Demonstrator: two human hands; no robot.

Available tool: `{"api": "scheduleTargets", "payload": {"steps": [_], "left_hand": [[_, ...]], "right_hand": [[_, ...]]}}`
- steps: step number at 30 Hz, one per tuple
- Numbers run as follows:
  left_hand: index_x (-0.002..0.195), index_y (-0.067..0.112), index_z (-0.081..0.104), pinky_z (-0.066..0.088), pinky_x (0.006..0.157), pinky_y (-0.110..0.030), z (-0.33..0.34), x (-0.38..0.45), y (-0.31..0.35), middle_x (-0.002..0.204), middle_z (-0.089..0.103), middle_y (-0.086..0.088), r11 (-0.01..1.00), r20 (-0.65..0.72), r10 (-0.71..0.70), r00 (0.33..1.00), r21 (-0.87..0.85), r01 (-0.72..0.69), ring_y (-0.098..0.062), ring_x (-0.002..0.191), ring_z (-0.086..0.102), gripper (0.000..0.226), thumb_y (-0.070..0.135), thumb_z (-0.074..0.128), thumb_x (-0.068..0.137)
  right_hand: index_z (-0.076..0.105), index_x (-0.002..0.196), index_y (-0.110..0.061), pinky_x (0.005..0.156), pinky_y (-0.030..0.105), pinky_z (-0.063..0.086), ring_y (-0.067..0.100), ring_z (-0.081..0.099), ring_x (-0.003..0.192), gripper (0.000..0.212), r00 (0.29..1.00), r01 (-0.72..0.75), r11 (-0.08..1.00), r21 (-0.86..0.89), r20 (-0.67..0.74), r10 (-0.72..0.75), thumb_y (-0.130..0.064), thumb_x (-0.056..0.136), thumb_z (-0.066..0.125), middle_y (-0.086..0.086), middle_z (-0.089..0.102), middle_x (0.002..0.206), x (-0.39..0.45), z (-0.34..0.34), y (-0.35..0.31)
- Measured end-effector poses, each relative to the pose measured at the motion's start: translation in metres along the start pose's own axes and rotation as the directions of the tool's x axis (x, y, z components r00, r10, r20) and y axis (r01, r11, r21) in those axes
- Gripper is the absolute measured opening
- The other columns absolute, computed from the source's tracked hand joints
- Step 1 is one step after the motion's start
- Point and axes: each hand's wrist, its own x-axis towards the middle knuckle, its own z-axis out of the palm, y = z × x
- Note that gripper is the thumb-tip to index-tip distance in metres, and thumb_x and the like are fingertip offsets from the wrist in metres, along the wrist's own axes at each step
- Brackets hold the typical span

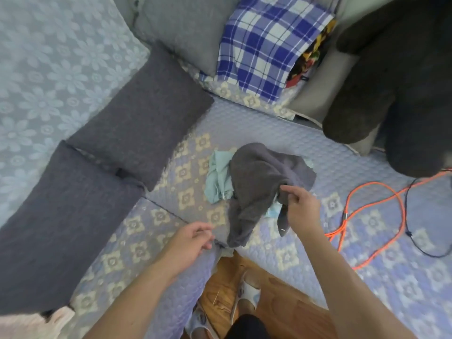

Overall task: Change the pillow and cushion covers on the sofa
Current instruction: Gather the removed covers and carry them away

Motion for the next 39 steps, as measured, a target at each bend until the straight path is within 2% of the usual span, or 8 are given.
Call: {"api": "scheduleTargets", "payload": {"steps": [5,9,15,19,23,26,31,39], "left_hand": [[0.146,0.059,0.021,0.042,0.095,-0.008,0.032,-0.056,0.042,0.14,0.03,0.049,0.939,0.274,0.338,0.9,-0.031,-0.343,0.027,0.125,0.034,0.084,0.041,0.078,0.086],[0.11,0.045,0.057,0.048,0.073,-0.015,0.023,-0.068,0.032,0.101,0.068,0.027,0.931,0.004,0.356,0.934,0.085,-0.355,0.006,0.098,0.065,0.036,0.013,0.064,0.097],[0.104,0.015,0.064,0.043,0.086,-0.04,-0.076,-0.076,-0.035,0.109,0.069,-0.017,0.984,-0.671,-0.024,0.741,0.117,0.138,-0.039,0.107,0.061,0.013,0.013,0.055,0.096],[0.104,0.013,0.068,0.04,0.08,-0.038,-0.099,-0.092,-0.087,0.108,0.069,-0.017,0.925,-0.629,-0.184,0.755,0.149,0.35,-0.041,0.106,0.063,0.014,0.017,0.06,0.094],[0.087,0.005,0.066,0.046,0.062,-0.034,-0.079,-0.099,-0.113,0.076,0.069,-0.016,0.939,-0.524,-0.3,0.797,-0.015,0.344,-0.033,0.073,0.066,0.005,0.003,0.062,0.087],[0.106,0.012,0.062,0.048,0.059,-0.032,-0.061,-0.092,-0.129,0.086,0.07,-0.011,0.923,-0.422,-0.384,0.821,-0.184,0.337,-0.03,0.075,0.068,0.026,-0.006,0.062,0.086],[0.14,0.043,0.04,0.057,0.068,-0.033,-0.04,-0.075,-0.141,0.116,0.062,0.005,0.926,-0.249,-0.351,0.902,-0.236,0.295,-0.019,0.095,0.068,0.078,-0.016,0.053,0.089],[0.103,0.037,0.072,0.055,0.064,-0.039,-0.033,-0.076,-0.126,0.096,0.064,0.022,0.978,-0.362,-0.15,0.92,0.083,0.192,-0.013,0.06,0.057,0.054,-0.004,0.037,0.099]], "right_hand": [[0.073,0.11,-0.025,0.078,0.04,0.058,0.025,0.07,0.093,0.033,0.954,-0.158,0.84,0.519,0.299,-0.006,-0.002,0.1,0.051,0.02,0.073,0.104,-0.07,-0.05,-0.092],[0.066,0.121,-0.007,0.066,0.028,0.058,0.017,0.072,0.079,0.032,0.885,-0.297,0.684,0.667,0.461,-0.065,0.008,0.099,0.047,0.008,0.072,0.092,-0.1,-0.041,-0.134],[0.064,0.119,-0.002,0.082,0.04,0.055,0.027,0.063,0.092,0.022,0.726,-0.46,0.875,0.147,0.631,0.275,-0.003,0.099,0.055,0.015,0.063,0.1,-0.089,0.033,-0.06],[0.055,0.134,0.002,0.102,0.034,0.044,0.028,0.056,0.12,0.036,0.712,-0.002,0.905,-0.426,0.634,0.3,-0.011,0.105,0.039,0.016,0.059,0.134,-0.075,0.09,0.029],[0.065,0.121,-0.008,0.099,0.036,0.044,0.032,0.054,0.12,0.032,0.637,0.277,0.775,-0.568,0.712,0.295,-0.021,0.101,0.043,0.013,0.061,0.128,-0.066,0.134,0.089],[0.061,0.102,-0.035,0.1,0.034,0.045,0.025,0.051,0.121,0.039,0.647,0.37,0.685,-0.627,0.703,0.294,-0.047,0.081,0.031,0.005,0.058,0.133,-0.038,0.188,0.158],[0.057,0.131,-0.041,0.112,0.044,0.038,0.034,0.023,0.145,0.04,0.652,0.578,0.497,-0.647,0.733,0.196,-0.033,0.093,0.048,-0.001,0.007,0.166,-0.024,0.203,0.143],[0.048,0.127,-0.002,0.082,0.035,0.044,0.038,0.056,0.114,0.038,0.916,0.005,0.916,-0.402,0.368,0.156,-0.012,0.094,0.063,0.018,0.059,0.122,-0.012,0.13,0.075]]}}
